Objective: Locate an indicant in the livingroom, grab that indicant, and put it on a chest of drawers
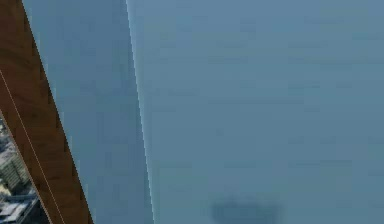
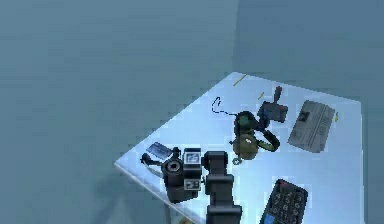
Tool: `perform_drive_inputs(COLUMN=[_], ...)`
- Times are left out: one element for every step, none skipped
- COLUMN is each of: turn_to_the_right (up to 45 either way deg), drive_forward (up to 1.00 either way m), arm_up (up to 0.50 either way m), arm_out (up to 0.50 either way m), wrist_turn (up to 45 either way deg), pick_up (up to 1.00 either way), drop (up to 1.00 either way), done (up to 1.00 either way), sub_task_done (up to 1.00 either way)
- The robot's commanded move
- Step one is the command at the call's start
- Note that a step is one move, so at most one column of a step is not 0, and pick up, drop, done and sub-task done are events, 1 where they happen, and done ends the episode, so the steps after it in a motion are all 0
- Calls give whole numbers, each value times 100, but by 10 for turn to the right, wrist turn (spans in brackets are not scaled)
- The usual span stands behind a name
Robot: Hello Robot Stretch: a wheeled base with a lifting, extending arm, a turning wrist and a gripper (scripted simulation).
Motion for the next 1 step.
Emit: perform_drive_inputs(turn_to_the_right=[0], drive_forward=[0], arm_up=[0], arm_out=[0], wrist_turn=[0], pick_up=[100], drop=[0], done=[0], sub_task_done=[0])
